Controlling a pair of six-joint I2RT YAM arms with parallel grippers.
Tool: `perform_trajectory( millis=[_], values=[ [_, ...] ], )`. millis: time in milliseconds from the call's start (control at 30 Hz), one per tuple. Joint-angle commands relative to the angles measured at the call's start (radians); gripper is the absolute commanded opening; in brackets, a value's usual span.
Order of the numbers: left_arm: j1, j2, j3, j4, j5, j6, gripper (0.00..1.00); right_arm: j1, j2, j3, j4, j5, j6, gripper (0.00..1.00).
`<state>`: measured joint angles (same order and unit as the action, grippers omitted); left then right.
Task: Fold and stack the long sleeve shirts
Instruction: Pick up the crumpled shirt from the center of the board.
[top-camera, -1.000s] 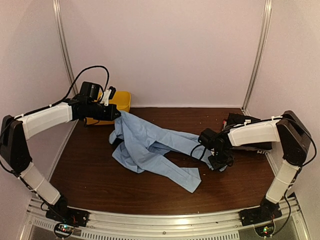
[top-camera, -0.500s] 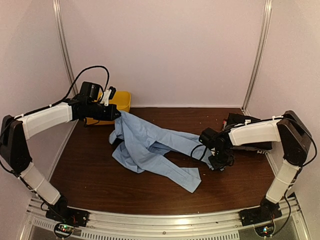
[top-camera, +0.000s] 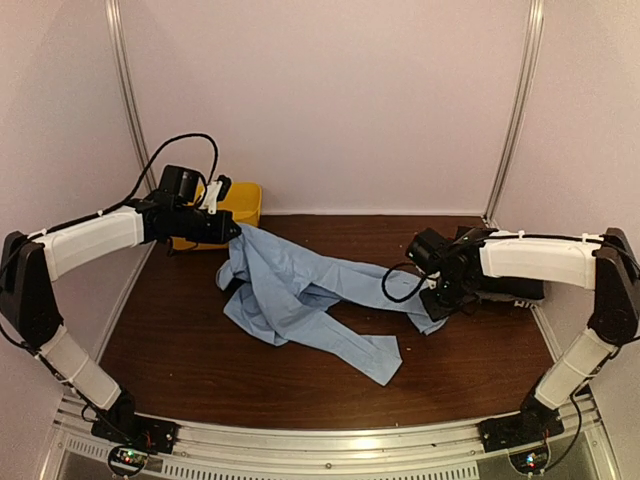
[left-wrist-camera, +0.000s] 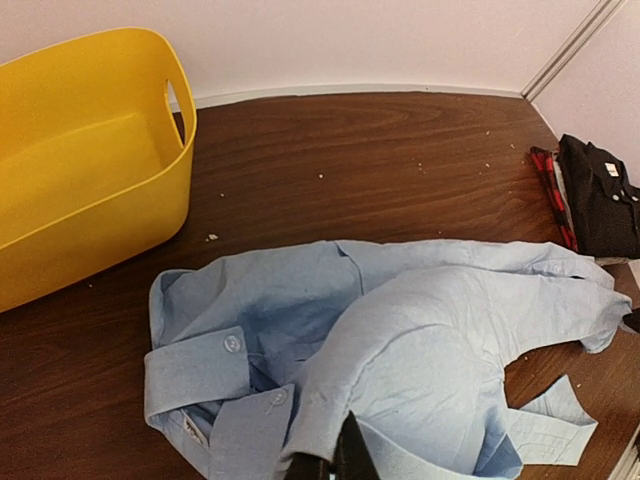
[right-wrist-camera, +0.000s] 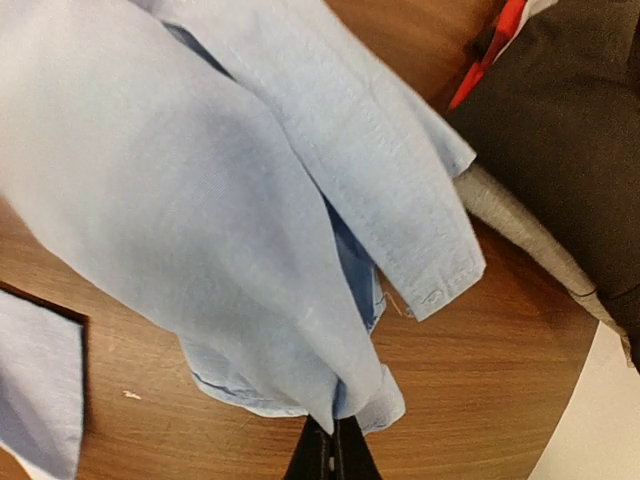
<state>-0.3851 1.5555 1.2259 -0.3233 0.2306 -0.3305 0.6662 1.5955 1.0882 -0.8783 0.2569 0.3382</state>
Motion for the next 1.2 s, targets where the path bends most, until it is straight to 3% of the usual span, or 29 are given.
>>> perform_trajectory(
  millis=[0,200,500,733,1167],
  values=[
    [0.006,-0.065,-0.025,0.031,-0.006,0.015,0.0,-0.016,-0.109,0.091,-0.011,-0.041,-0.033,0.0],
    [0.007,-0.084,-0.044,0.046,0.005,0.012,0.0,-0.07,-0.199,0.136,0.031,-0.154,-0.081,0.0],
    [0.008,-0.033,-0.124,0.168,0.133,-0.063,0.0,-0.213,-0.272,0.103,0.033,-0.098,-0.084,0.0],
    [0.006,0.027,-0.169,0.261,0.214,-0.123,0.0,-0.244,-0.245,0.058,0.068,-0.091,-0.071,0.0],
    [0.006,-0.206,-0.371,0.248,0.138,-0.135,0.03,-0.231,-0.317,-0.064,0.183,-0.326,-0.129,0.0]
  ],
)
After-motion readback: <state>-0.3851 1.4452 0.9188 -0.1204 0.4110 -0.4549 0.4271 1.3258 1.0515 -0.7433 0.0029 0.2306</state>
